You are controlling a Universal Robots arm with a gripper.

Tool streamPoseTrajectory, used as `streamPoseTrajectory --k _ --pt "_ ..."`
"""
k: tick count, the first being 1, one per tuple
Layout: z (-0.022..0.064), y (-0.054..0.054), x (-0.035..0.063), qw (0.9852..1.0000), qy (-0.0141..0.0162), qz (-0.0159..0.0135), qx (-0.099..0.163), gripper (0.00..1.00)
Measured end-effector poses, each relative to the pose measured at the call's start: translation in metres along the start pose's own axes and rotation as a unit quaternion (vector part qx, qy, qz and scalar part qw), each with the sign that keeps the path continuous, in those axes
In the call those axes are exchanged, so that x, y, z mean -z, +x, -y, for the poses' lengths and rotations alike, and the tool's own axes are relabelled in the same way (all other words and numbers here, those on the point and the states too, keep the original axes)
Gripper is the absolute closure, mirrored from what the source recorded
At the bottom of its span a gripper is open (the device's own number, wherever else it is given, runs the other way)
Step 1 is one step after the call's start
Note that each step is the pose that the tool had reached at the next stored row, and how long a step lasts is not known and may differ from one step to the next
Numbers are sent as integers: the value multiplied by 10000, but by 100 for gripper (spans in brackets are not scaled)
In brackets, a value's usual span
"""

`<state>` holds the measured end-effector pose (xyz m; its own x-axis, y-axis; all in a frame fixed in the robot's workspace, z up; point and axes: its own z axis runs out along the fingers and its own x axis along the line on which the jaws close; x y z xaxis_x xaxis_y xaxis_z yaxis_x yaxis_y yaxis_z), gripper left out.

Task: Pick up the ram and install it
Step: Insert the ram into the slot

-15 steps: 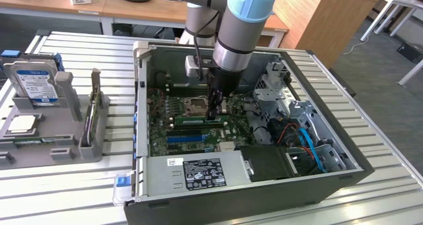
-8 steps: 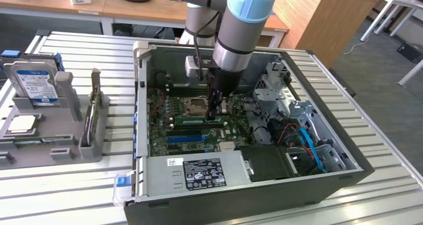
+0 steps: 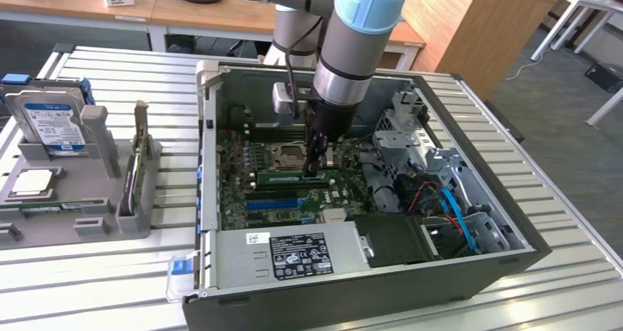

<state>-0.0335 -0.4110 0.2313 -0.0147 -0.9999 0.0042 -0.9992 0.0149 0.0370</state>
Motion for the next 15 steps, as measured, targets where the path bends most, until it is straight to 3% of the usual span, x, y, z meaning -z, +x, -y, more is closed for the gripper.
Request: streamPoseTrajectory --k 15 --pt "0 0 -5 10000 0 0 0 88"
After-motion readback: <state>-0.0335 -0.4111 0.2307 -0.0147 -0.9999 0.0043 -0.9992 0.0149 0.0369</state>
